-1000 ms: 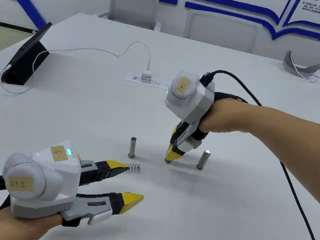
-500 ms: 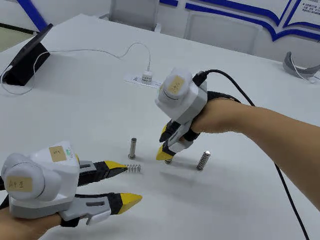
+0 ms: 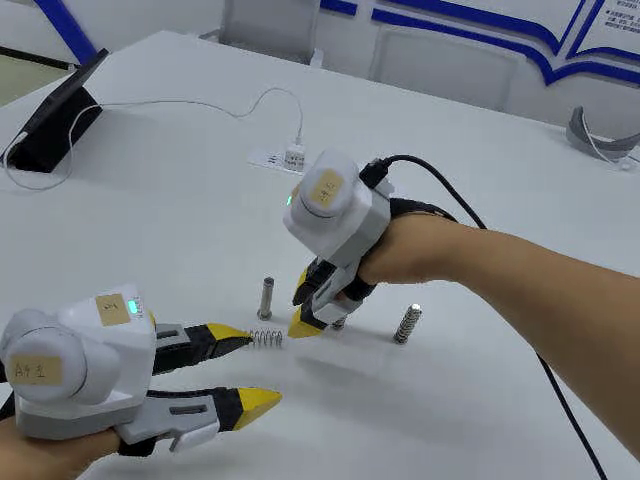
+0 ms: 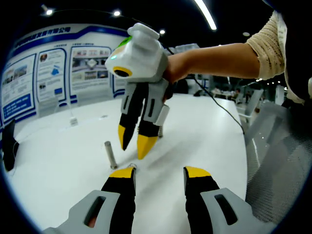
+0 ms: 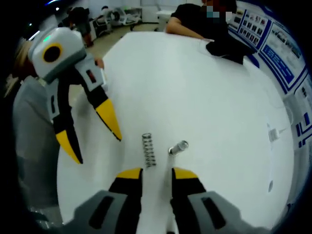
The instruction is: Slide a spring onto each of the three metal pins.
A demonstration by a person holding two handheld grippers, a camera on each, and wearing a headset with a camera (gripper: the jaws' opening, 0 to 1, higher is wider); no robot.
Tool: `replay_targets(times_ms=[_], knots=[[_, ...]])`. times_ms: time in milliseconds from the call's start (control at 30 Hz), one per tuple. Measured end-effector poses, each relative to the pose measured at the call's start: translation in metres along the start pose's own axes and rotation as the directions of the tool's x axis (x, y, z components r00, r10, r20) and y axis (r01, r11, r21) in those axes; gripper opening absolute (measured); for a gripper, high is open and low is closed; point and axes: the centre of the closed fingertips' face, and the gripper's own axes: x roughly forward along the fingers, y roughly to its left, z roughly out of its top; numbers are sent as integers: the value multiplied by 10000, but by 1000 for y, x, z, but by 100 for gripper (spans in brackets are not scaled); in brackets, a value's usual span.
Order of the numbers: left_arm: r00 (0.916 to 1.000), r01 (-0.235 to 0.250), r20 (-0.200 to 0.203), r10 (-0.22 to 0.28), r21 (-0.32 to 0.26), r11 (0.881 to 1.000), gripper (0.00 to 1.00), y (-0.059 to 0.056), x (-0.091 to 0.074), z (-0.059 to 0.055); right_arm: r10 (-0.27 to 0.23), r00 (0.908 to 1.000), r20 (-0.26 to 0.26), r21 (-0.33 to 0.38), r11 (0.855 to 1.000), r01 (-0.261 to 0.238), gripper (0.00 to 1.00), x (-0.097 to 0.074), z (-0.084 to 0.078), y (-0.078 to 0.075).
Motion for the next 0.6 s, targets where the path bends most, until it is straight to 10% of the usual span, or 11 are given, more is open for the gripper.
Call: replay_targets(times_ms=[600], knots=[[9998, -159, -77, 159, -41, 9999, 39, 4, -6, -1, 316, 9995, 3, -656, 9973, -315, 18, 23, 1, 9]])
